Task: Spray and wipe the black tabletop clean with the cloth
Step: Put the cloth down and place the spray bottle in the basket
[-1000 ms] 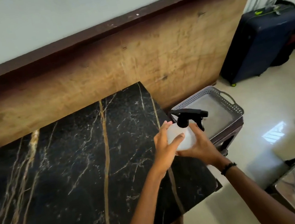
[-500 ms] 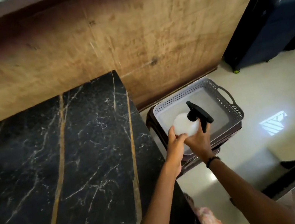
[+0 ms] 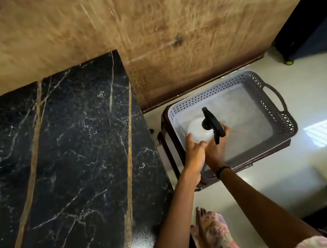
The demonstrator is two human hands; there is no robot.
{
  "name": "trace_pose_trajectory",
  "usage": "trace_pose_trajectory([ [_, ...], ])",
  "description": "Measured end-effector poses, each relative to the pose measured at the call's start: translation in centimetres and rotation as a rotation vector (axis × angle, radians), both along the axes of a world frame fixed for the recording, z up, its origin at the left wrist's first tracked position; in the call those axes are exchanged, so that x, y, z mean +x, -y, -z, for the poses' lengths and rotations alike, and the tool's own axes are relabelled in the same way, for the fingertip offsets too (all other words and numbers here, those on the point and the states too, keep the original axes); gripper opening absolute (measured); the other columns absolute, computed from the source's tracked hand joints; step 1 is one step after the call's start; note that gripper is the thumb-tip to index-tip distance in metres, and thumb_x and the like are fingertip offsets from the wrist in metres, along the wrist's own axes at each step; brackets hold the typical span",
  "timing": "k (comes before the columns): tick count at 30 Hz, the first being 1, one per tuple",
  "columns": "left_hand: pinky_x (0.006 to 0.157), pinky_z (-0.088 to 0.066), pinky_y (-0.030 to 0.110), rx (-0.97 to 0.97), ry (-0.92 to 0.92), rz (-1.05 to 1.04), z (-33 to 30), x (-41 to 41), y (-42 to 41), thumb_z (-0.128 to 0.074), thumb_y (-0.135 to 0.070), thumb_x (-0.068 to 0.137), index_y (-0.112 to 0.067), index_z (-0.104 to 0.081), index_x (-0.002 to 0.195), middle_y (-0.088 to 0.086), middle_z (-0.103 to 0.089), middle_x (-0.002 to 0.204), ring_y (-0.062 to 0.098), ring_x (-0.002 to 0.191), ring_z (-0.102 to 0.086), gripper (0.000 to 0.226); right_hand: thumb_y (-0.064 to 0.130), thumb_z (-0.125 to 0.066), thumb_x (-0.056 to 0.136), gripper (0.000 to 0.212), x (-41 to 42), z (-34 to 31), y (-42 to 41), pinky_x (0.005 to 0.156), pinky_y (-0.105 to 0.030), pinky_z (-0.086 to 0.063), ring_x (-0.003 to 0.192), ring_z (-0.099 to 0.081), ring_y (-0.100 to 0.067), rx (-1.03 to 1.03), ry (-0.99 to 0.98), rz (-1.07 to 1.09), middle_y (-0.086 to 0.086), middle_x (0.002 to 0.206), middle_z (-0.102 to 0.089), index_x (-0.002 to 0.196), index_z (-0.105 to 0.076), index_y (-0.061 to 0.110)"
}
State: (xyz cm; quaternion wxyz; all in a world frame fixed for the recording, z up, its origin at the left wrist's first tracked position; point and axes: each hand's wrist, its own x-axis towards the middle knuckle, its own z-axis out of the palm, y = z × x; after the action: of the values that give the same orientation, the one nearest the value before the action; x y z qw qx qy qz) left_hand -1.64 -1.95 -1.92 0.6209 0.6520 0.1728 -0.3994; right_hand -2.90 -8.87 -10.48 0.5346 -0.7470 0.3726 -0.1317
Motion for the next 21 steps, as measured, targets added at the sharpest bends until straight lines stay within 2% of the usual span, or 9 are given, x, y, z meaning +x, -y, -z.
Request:
trace_pose_trajectory([
  [2, 0.105, -0.029, 0.028, 0.009, 0.006, 0.005, -0.2, 0.0, 0.1, -0.042, -0.013, 0.098, -0.024, -0.011, 0.149, 0.006, -0.026, 0.155, 0.016, 0.135, -0.032, 0.061, 0.027, -0.053, 0.085, 0.058, -0.2, 0.0, 0.2, 0.101, -0.052, -0.043, 0.123, -0.048, -0.035, 0.067, -0.085, 0.0, -0.019, 0.137, -0.045, 0.139, -0.034, 0.018],
  [4, 0.111, -0.027, 0.033, 0.01, -0.004, 0.01, -0.7, 0.0, 0.0, -0.042, -0.014, 0.098, -0.024, -0.01, 0.15, 0.006, -0.023, 0.157, 0.019, 0.14, -0.027, 0.061, 0.017, -0.051, 0.09, 0.058, -0.3, -0.3, 0.6, 0.105, -0.05, -0.041, 0.127, -0.046, -0.033, 0.089, -0.153, -0.047, -0.018, 0.141, -0.043, 0.143, -0.029, 0.02],
  [8, 0.108, -0.027, 0.03, -0.001, 0.032, -0.003, -3.3, -0.8, -1.0, -0.042, -0.015, 0.099, -0.023, -0.014, 0.15, 0.002, -0.019, 0.158, 0.02, 0.143, -0.023, 0.059, 0.005, -0.079, 0.07, 0.093, -1.5, -3.4, 1.9, 0.11, -0.043, -0.036, 0.126, -0.039, -0.024, 0.026, -0.243, -0.23, -0.019, 0.145, -0.029, 0.145, -0.025, 0.008],
  [10, 0.103, -0.027, 0.025, -0.023, 0.088, -0.028, -4.9, -1.2, -1.9, -0.042, -0.015, 0.099, -0.023, -0.017, 0.15, 0.001, -0.019, 0.158, 0.018, 0.143, -0.024, 0.057, -0.007, -0.081, 0.066, 0.099, -3.0, -5.3, 3.1, 0.11, -0.042, -0.035, 0.125, -0.037, -0.023, 0.01, -0.279, -0.254, -0.02, 0.146, -0.022, 0.146, -0.024, 0.004],
  [12, 0.101, -0.026, 0.022, -0.037, 0.145, -0.053, -7.1, -1.8, -3.2, -0.043, -0.013, 0.099, -0.022, -0.022, 0.149, -0.002, -0.021, 0.157, 0.016, 0.143, -0.024, 0.055, -0.014, -0.07, 0.074, 0.086, -4.6, -8.5, 4.1, 0.106, -0.047, -0.041, 0.126, -0.044, -0.031, -0.075, -0.263, -0.209, -0.021, 0.145, -0.025, 0.145, -0.027, 0.005],
  [14, 0.104, -0.028, 0.02, -0.055, 0.199, -0.091, -9.1, -2.4, -4.5, -0.043, -0.01, 0.098, -0.018, -0.03, 0.146, -0.001, -0.028, 0.155, 0.014, 0.142, -0.028, 0.05, -0.011, -0.061, 0.082, 0.067, -5.7, -12.0, 4.5, 0.092, -0.04, -0.051, 0.118, -0.052, -0.032, -0.304, -0.203, -0.153, -0.018, 0.14, -0.035, 0.141, -0.036, 0.007],
  [16, 0.102, -0.035, 0.016, -0.064, 0.271, -0.141, -11.2, -3.2, -6.3, -0.043, -0.008, 0.098, -0.015, -0.04, 0.14, 0.001, -0.041, 0.148, 0.011, 0.135, -0.039, 0.043, -0.004, -0.057, 0.085, 0.049, -6.2, -15.9, 3.8, 0.076, -0.035, -0.051, 0.108, -0.056, -0.029, -0.558, -0.096, -0.147, -0.014, 0.13, -0.045, 0.131, -0.045, 0.009],
  [18, 0.091, -0.044, 0.011, -0.064, 0.334, -0.214, -13.1, -4.2, -8.3, -0.044, -0.008, 0.098, -0.013, -0.048, 0.134, 0.001, -0.05, 0.14, 0.007, 0.122, -0.05, 0.036, 0.0, -0.056, 0.086, 0.038, -6.1, -19.6, 1.6, 0.075, -0.032, -0.048, 0.101, -0.058, -0.027, -0.675, 0.055, -0.241, -0.012, 0.12, -0.051, 0.123, -0.049, 0.008],
  [21, 0.09, -0.046, 0.02, -0.077, 0.374, -0.337, -15.3, -5.5, -11.8, -0.044, -0.008, 0.097, -0.009, -0.054, 0.126, 0.002, -0.056, 0.132, 0.013, 0.116, -0.055, 0.03, 0.003, -0.054, 0.088, 0.033, -5.6, -22.8, -3.5, 0.083, -0.03, -0.046, 0.099, -0.057, -0.023, -0.622, 0.208, -0.458, -0.009, 0.115, -0.057, 0.12, -0.052, 0.009],
])
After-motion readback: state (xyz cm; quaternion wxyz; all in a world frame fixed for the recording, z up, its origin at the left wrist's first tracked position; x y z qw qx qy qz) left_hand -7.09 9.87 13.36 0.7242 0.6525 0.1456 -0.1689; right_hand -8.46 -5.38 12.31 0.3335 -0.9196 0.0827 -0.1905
